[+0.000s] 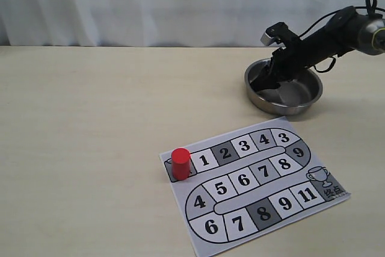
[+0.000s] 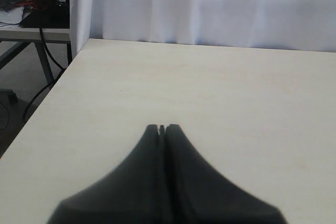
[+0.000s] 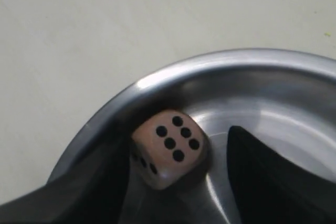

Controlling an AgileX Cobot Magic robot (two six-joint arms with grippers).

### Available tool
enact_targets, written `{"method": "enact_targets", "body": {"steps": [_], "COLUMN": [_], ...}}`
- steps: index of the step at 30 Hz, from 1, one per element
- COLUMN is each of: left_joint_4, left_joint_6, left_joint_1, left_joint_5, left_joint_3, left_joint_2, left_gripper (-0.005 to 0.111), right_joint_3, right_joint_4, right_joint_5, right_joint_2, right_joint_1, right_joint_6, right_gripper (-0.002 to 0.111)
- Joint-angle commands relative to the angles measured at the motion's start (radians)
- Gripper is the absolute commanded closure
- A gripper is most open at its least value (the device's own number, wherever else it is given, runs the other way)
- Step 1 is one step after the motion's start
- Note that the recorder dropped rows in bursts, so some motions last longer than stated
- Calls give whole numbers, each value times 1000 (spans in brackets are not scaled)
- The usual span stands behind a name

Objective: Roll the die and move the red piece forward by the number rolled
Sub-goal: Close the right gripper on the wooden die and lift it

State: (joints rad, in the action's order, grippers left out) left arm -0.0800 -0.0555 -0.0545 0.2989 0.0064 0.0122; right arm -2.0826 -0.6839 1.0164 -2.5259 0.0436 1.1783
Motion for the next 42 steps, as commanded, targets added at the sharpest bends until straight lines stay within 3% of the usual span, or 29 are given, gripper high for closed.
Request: {"method": "enact_targets", "body": {"steps": [1,42], "left_joint_4": [0,0], "left_joint_6": [0,0], "left_joint_1": [8,8], "left_joint_5": [-13,-13], "left_joint_3": [-6,-6], "left_joint_2": [-1,-1], "left_gripper": [107,107], "right_joint_3": [2,2], "right_joint_4": [3,-63], "right_joint_5": [28,-70], "right_joint_2": [22,-20], "right_joint_1": [-1,-1], "right_joint_6": [3,33], "right_gripper": [55,55]}}
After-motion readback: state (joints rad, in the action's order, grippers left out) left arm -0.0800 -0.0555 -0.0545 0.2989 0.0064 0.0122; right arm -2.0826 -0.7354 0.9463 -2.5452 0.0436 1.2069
